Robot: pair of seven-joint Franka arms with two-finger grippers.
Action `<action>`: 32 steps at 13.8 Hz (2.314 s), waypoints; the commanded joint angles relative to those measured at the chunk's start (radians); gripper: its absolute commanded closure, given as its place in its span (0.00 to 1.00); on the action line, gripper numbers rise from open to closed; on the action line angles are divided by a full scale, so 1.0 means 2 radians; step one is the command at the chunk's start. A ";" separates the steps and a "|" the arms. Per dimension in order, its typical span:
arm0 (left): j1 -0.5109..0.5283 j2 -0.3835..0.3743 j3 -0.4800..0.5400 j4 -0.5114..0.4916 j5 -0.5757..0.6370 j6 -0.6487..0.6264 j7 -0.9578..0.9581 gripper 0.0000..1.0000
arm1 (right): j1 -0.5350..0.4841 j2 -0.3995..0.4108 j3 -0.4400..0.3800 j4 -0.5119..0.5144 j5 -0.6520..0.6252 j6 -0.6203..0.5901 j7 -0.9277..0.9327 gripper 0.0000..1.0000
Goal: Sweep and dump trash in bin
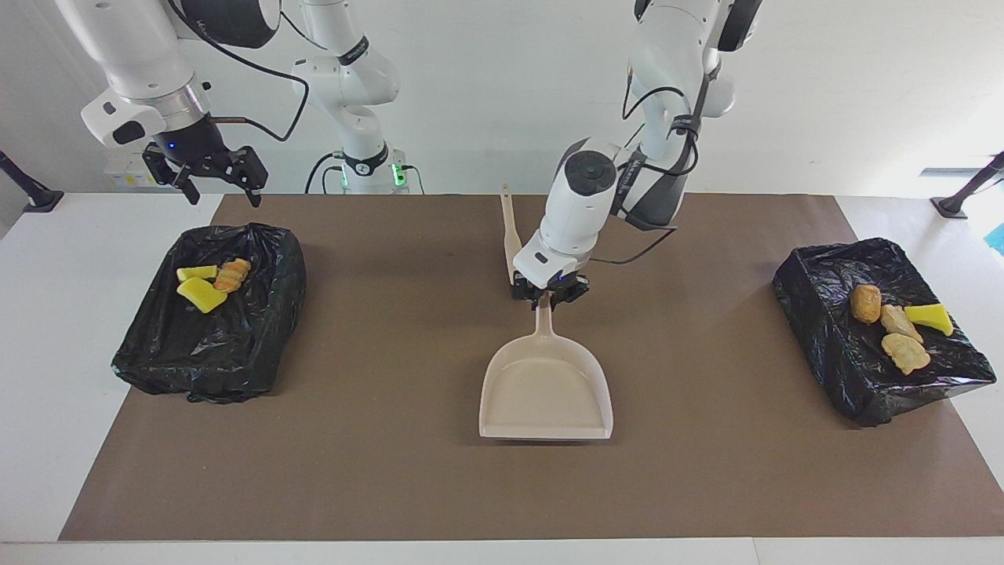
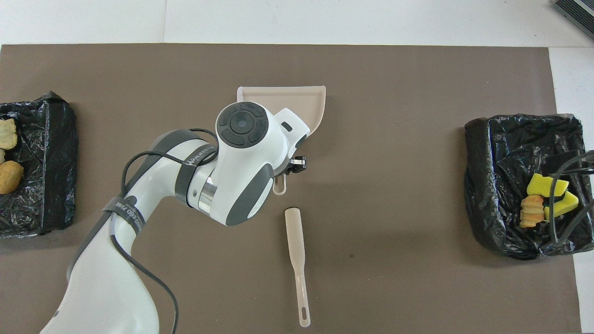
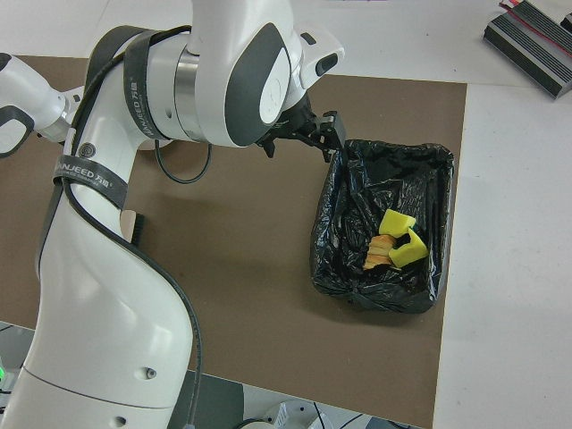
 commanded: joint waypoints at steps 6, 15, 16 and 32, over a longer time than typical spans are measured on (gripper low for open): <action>-0.010 -0.001 0.014 0.003 -0.009 0.007 -0.036 0.00 | -0.001 -0.003 0.001 0.003 0.004 -0.007 0.003 0.00; 0.129 -0.067 0.016 0.016 0.013 -0.059 0.083 0.00 | -0.001 -0.003 0.001 0.003 0.004 -0.007 0.003 0.00; 0.148 -0.076 0.016 0.016 0.013 -0.068 0.117 0.00 | -0.001 -0.003 0.001 0.003 0.004 -0.007 0.003 0.00; 0.284 -0.222 0.020 0.016 0.026 -0.260 0.342 0.00 | -0.001 -0.003 0.001 0.003 0.004 -0.007 0.003 0.00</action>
